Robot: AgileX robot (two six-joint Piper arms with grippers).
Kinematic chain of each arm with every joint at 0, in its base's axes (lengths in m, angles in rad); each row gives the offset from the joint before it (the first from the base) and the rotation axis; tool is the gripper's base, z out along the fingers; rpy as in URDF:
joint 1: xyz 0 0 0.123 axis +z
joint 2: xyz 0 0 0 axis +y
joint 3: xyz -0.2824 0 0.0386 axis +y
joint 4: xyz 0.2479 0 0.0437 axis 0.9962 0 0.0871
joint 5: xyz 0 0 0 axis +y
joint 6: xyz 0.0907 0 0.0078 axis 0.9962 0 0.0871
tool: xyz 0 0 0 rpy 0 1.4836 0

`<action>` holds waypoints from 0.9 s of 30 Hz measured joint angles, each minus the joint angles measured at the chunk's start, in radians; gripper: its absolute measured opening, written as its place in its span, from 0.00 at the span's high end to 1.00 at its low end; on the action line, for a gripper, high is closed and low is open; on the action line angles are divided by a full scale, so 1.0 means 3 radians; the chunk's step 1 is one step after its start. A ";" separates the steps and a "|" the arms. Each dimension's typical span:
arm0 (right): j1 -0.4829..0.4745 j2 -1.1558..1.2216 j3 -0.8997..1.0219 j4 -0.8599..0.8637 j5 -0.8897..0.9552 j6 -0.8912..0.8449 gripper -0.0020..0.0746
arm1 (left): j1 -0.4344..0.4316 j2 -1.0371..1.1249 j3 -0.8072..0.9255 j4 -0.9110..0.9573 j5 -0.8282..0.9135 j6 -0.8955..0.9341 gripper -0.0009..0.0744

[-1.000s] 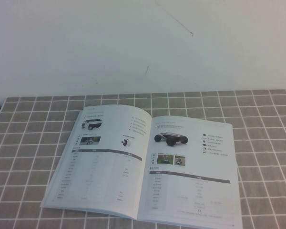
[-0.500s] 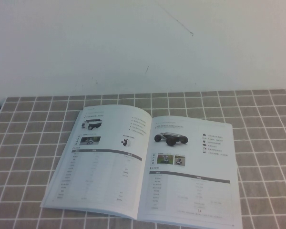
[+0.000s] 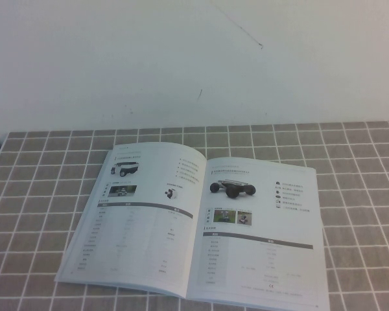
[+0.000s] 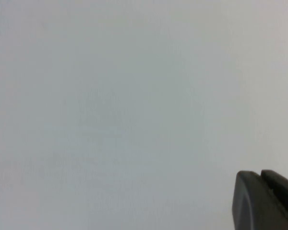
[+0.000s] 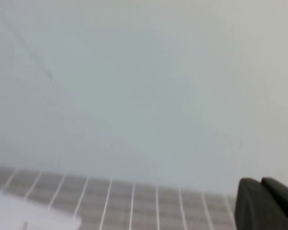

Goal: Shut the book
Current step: 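Close the open booklet and leave it lying on the table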

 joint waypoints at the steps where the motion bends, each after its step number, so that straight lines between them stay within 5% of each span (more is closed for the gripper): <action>1: 0.0000 0.0000 0.0000 0.0000 -0.0221 0.0000 0.98 | 0.0000 0.0000 0.0000 0.0000 -0.0259 0.0000 0.99; 9: 0.0000 0.0000 0.0000 0.0000 -0.1532 0.0007 0.98 | 0.0000 0.0000 0.0000 0.0012 -0.1663 0.0000 0.99; 18: 0.0000 -0.0006 0.0000 0.0093 -0.2329 0.0051 0.98 | 0.0000 0.0000 0.0000 -0.0064 -0.1845 0.0074 0.99; 22: 0.0000 -0.0006 -0.0263 -0.0085 -0.2104 0.0060 0.98 | 0.0000 0.0000 -0.0247 -0.0120 -0.1031 0.0037 0.99; 27: 0.0000 -0.0006 -0.1113 -0.0334 -0.0706 0.0156 0.98 | 0.0000 0.0035 -0.1263 -0.0174 0.0745 -0.0008 0.99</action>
